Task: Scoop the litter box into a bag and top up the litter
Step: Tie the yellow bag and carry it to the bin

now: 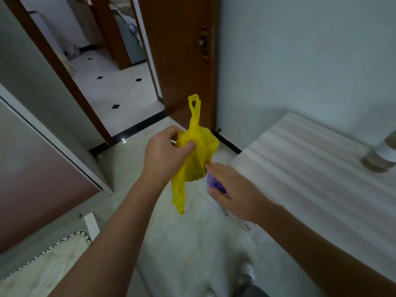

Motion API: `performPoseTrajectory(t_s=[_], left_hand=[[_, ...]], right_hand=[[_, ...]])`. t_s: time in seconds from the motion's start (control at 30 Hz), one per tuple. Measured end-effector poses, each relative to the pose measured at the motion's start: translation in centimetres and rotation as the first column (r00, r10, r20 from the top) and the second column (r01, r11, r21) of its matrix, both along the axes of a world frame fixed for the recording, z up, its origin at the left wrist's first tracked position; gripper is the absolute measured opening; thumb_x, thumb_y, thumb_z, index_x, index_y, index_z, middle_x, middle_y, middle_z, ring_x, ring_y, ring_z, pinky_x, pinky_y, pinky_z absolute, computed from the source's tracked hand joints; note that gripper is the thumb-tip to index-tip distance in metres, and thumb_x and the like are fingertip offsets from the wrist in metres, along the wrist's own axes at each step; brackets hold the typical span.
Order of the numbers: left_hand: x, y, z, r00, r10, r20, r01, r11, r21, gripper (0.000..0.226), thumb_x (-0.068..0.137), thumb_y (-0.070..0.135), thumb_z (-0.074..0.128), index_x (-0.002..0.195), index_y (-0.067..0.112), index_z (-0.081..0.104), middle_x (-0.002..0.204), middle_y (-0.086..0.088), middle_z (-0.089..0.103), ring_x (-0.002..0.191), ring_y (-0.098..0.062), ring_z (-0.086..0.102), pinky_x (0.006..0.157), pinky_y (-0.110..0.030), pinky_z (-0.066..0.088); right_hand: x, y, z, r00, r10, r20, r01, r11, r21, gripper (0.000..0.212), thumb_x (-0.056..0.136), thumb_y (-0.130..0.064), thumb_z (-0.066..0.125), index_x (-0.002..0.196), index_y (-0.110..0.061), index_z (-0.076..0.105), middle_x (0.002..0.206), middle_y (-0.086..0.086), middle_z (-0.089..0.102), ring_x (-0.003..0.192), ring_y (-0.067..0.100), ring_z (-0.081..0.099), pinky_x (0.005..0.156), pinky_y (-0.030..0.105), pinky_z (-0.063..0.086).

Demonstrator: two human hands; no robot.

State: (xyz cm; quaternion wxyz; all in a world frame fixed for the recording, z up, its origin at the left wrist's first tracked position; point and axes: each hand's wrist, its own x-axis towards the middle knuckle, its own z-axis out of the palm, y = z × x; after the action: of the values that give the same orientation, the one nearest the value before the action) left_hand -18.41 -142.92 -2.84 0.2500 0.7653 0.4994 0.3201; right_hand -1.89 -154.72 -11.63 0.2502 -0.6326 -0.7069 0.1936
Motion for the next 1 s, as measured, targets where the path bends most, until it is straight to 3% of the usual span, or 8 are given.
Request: performPoseTrajectory(t_s=[0.2,0.57,1.0], left_hand=[[1.6,4.8,-2.0,0.999,0.029,-0.032,-0.029,1.000,-0.011,0.018,0.080,0.038,0.068,0.095,0.027,0.066,0.083,0.011,0.062,0.077,-0.007,0.057,0.067,-0.031,0.053],[2.5,16.4,-2.7,0.980,0.184,-0.072,-0.185,0.982,-0.019,0.016,0.077,0.037,0.070,0.092,0.031,0.066,0.082,0.011,0.064,0.074,-0.008,0.060,0.069,-0.037,0.056],[-4.2,32.0,-5.0,0.981,0.191,-0.027,-0.192,0.981,-0.026,0.015,0.079,0.034,0.071,0.091,0.032,0.063,0.081,0.011,0.062,0.074,-0.010,0.058,0.065,-0.029,0.052]], right_hand=[[1.7,6.0,-2.3,0.999,0.044,-0.003,-0.044,0.999,-0.031,0.070,0.093,-0.060,0.031,0.152,-0.022,0.026,0.154,-0.004,0.033,0.144,0.010,0.024,0.116,0.040,0.029],[3.8,21.0,-3.7,0.981,0.193,0.029,-0.190,0.979,-0.078,0.073,0.091,-0.066,0.023,0.153,-0.028,0.020,0.157,-0.009,0.026,0.145,0.008,0.019,0.117,0.038,0.027],[-2.7,37.2,-3.9,0.961,0.239,0.142,-0.226,0.969,-0.101,0.070,0.094,-0.060,0.026,0.153,-0.023,0.020,0.157,-0.006,0.027,0.144,0.012,0.022,0.116,0.032,0.025]])
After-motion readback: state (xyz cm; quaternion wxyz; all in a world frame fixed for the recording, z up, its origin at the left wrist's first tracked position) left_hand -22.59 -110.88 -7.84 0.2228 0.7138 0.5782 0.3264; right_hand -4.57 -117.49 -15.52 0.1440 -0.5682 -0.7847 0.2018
